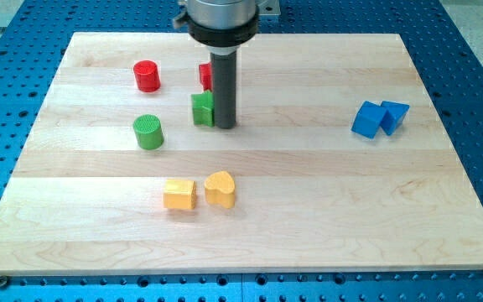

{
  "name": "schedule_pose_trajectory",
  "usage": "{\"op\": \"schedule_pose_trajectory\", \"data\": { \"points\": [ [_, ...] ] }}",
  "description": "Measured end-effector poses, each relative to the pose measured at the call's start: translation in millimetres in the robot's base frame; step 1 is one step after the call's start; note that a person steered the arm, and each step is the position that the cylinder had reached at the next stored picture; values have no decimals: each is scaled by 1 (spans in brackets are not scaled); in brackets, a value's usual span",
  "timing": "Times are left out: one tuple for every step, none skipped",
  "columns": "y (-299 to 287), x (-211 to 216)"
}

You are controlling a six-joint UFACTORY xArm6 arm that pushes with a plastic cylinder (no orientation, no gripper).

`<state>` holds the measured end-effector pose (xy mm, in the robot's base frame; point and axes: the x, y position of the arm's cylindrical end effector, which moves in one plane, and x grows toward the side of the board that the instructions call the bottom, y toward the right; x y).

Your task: Push the heart diagonal to the hexagon

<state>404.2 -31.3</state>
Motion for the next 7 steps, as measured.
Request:
{"op": "schedule_pose_trajectory", "data": {
  "points": [
    [-20, 0],
    [-25, 0],
    [53, 34],
    [144, 110],
    [78, 157],
    [10, 165],
    [-23, 154]
  ]
}}
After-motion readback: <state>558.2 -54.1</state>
